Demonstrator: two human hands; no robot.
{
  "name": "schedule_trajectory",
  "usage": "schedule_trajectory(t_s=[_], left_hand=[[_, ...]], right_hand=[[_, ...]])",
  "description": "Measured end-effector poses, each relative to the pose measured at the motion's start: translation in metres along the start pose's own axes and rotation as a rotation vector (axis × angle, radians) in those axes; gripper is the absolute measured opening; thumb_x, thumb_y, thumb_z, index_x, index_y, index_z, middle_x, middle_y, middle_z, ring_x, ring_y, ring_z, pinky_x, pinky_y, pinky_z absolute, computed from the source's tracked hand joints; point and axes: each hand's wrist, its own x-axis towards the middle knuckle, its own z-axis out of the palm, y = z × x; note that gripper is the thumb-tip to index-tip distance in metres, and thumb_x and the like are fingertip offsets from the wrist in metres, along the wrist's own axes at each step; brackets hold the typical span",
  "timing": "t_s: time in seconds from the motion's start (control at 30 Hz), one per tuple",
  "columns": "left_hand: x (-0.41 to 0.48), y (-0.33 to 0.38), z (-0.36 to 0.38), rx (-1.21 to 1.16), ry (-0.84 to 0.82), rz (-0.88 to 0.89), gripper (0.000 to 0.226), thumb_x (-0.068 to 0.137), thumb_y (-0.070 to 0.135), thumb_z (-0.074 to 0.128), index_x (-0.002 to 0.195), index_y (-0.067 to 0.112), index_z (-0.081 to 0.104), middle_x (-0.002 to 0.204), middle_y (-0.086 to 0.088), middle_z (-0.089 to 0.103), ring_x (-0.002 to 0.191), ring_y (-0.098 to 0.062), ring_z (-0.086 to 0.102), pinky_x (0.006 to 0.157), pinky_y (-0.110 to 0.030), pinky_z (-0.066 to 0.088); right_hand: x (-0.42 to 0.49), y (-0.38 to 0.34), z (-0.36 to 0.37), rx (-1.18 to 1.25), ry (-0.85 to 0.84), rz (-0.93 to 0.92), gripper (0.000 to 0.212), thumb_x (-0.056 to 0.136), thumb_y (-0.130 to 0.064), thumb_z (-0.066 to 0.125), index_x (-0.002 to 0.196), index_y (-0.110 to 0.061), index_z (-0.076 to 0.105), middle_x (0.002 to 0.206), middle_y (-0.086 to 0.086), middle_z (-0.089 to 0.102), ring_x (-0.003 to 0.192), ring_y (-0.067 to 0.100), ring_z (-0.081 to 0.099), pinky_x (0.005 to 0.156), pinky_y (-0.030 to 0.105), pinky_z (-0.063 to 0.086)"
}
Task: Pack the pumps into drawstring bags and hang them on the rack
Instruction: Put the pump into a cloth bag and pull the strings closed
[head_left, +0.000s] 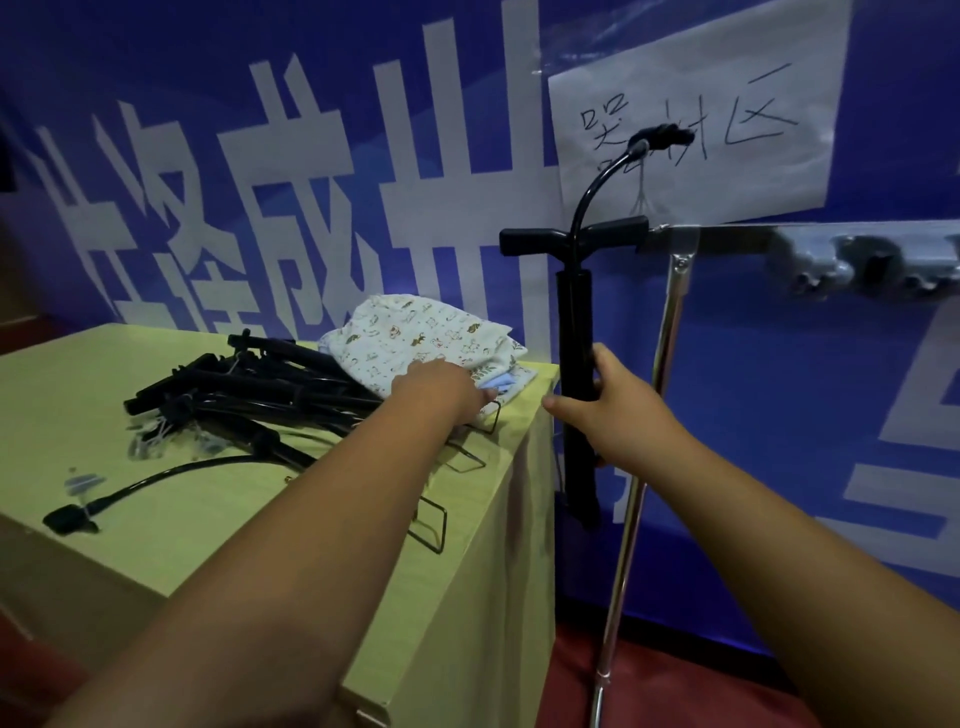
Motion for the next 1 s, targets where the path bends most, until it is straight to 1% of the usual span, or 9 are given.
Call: schedule_trajectory(t_s=[0.2, 0.3, 0.37, 0.5, 0.57, 0.67, 0.8, 0.9, 1.0], left_hand=[[-0.029, -0.005, -0.026, -0.309, 0.537, 0.130, 0.050, 0.099, 0.046, 0.065, 0.140, 0.022, 0.049, 0.152, 0.003, 0.045, 0.133, -0.033, 0.046, 0.105, -0.052, 0.047], [-0.050, -0.006, -0.055, -0.459, 0.707, 0.245, 0.078, 0.094, 0.035, 0.072, 0.160, 0.026, 0.031, 0.168, 0.009, 0.029, 0.149, -0.034, 0.035, 0.120, -0.054, 0.037], [-0.070, -0.004, -0.078, -0.580, 0.789, 0.323, 0.090, 0.091, 0.029, 0.075, 0.164, 0.031, 0.023, 0.169, 0.016, 0.021, 0.145, -0.030, 0.041, 0.115, -0.049, 0.042], [-0.117, 0.005, -0.121, -0.806, 0.902, 0.491, 0.090, 0.087, 0.015, 0.078, 0.163, 0.026, 0.031, 0.165, 0.011, 0.031, 0.144, -0.019, 0.044, 0.110, -0.032, 0.047], [-0.142, 0.007, -0.138, -0.946, 0.890, 0.564, 0.087, 0.086, 0.011, 0.077, 0.162, 0.023, 0.036, 0.160, 0.007, 0.038, 0.145, -0.013, 0.043, 0.112, -0.025, 0.043], [-0.171, 0.010, -0.151, -1.221, 0.754, 0.657, 0.084, 0.083, 0.015, 0.077, 0.158, 0.027, 0.042, 0.153, 0.006, 0.047, 0.139, -0.012, 0.052, 0.114, -0.038, 0.050], [-0.198, 0.021, -0.157, -1.606, 0.425, 0.694, 0.069, 0.088, 0.001, 0.071, 0.150, 0.024, 0.054, 0.135, -0.012, 0.068, 0.112, -0.027, 0.073, 0.086, -0.047, 0.065], [-0.211, 0.030, -0.152, -1.684, 0.247, 0.680, 0.072, 0.082, -0.002, 0.071, 0.150, 0.015, 0.053, 0.132, -0.024, 0.065, 0.091, -0.026, 0.070, 0.073, -0.040, 0.060], [-0.222, 0.034, -0.136, -1.767, 0.120, 0.632, 0.083, 0.087, -0.003, 0.071, 0.159, 0.019, 0.037, 0.132, -0.018, 0.068, 0.096, -0.027, 0.075, 0.083, -0.046, 0.062]], right_hand=[[-0.010, -0.001, -0.004, 0.009, -0.002, -0.002, 0.042, 0.098, -0.045, 0.078, 0.128, -0.043, 0.048, 0.106, -0.008, 0.071, 0.086, 0.017, 0.074, 0.071, 0.045, 0.068], [-0.021, -0.011, -0.007, 0.051, -0.043, -0.038, 0.044, 0.099, -0.043, 0.078, 0.133, -0.043, 0.049, 0.113, -0.010, 0.070, 0.088, 0.018, 0.075, 0.069, 0.044, 0.069], [-0.031, -0.020, -0.010, 0.099, -0.099, -0.056, 0.048, 0.100, -0.039, 0.078, 0.137, -0.046, 0.048, 0.120, -0.014, 0.066, 0.091, 0.021, 0.077, 0.066, 0.045, 0.069], [-0.052, -0.042, -0.018, 0.073, -0.161, -0.128, 0.052, 0.100, -0.039, 0.078, 0.133, -0.060, 0.044, 0.142, -0.007, 0.054, 0.092, 0.023, 0.078, 0.064, 0.044, 0.069], [-0.062, -0.052, -0.024, 0.060, -0.161, -0.155, 0.057, 0.098, -0.043, 0.079, 0.140, -0.060, 0.045, 0.150, -0.009, 0.046, 0.099, 0.022, 0.076, 0.065, 0.045, 0.069], [-0.074, -0.063, -0.036, 0.122, -0.160, -0.185, 0.066, 0.095, -0.042, 0.082, 0.147, -0.061, 0.045, 0.152, -0.013, 0.050, 0.106, 0.019, 0.075, 0.067, 0.044, 0.070], [-0.098, -0.074, -0.051, 0.190, -0.161, -0.199, 0.057, 0.097, -0.033, 0.082, 0.139, -0.057, 0.053, 0.129, -0.020, 0.069, 0.097, 0.013, 0.080, 0.071, 0.049, 0.070], [-0.112, -0.075, -0.054, 0.227, -0.125, -0.198, 0.047, 0.099, -0.028, 0.080, 0.134, -0.051, 0.058, 0.127, -0.024, 0.071, 0.101, 0.016, 0.080, 0.074, 0.055, 0.069], [-0.126, -0.071, -0.057, 0.246, -0.093, -0.161, 0.046, 0.099, -0.029, 0.080, 0.137, -0.046, 0.059, 0.129, -0.023, 0.070, 0.102, 0.018, 0.080, 0.072, 0.054, 0.069]])
